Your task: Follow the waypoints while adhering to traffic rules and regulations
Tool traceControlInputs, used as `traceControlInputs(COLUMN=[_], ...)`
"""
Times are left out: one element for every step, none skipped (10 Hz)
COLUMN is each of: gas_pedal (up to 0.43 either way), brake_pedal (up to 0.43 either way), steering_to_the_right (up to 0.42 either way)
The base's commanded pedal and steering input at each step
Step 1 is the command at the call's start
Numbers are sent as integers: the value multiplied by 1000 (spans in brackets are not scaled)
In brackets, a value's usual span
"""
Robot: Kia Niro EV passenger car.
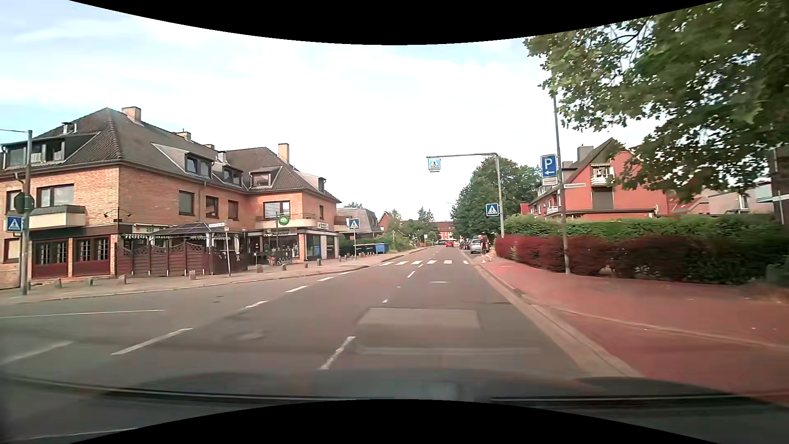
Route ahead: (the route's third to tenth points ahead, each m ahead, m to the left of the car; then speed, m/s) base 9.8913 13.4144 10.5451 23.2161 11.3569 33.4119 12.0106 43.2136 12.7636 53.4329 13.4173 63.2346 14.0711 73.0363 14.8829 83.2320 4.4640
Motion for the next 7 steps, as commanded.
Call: traceControlInputs(gas_pedal=[79, 79, 79, 79, 79, 79, 79], brake_pedal=[0, 0, 0, 0, 0, 0, 0], steering_to_the_right=[-260, -279, -298, -302, -302, -302, -305])
